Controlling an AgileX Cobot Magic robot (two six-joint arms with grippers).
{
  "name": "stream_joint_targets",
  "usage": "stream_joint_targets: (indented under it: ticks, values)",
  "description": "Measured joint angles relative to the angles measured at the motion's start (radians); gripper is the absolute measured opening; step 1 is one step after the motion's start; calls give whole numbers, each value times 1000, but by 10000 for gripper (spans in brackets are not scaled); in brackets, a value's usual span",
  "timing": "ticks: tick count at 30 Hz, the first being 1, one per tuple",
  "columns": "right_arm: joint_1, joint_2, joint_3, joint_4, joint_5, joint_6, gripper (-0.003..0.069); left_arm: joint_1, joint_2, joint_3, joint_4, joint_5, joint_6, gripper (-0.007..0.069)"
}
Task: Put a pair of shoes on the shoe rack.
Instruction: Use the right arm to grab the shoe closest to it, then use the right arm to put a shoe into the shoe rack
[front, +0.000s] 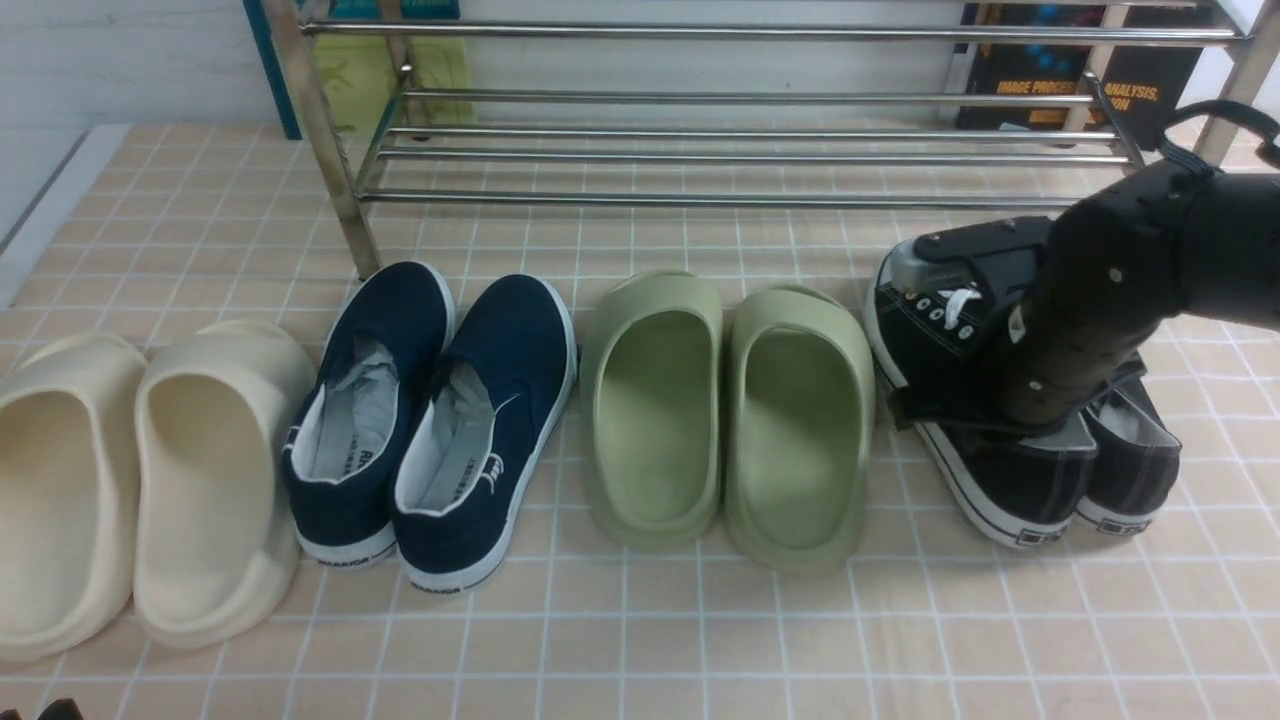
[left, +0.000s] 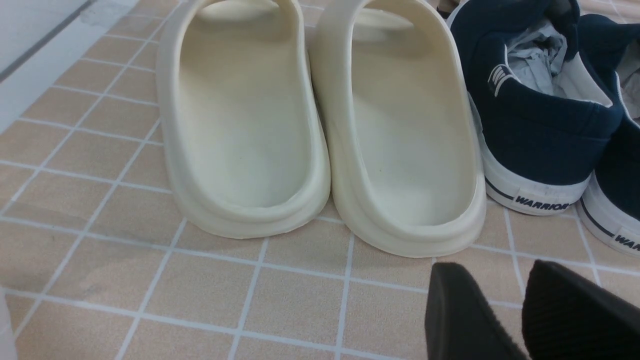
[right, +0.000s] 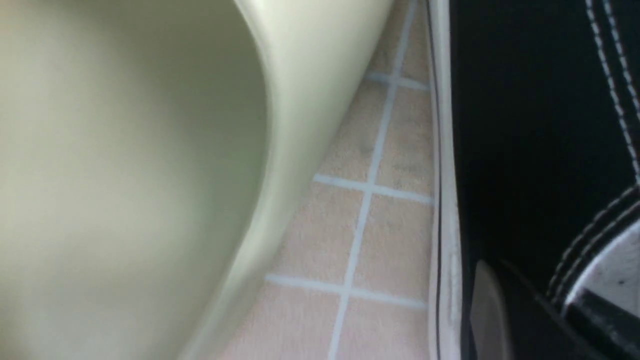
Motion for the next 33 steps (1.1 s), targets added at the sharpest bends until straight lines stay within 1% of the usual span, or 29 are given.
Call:
stream_joint_targets:
  ticks: [2,7,13,16,22,31,33]
  values:
    - [0,-42,0,14,30,0,-6,0,0,0,0,0,0,234]
    - [0,-131,-3,17,39,-30,-6,0,0,0,0,0,0,236]
    - [0,-130,-67,1,25,-44,-6,0,0,0,0,0,0,236]
    - [0,-101,-105,-25,-2,-45,-6,0,0,0,0,0,0,237]
    - [-7,68,-279,-108,-43,-59,-7,0,0,0,0,0,0,237]
    - [-70,279,-585,-123,-33,-64,-7,0,0,0,1,0,0,237]
    - [-75,301,-623,-134,-33,-64,-7,0,0,0,1,0,0,237]
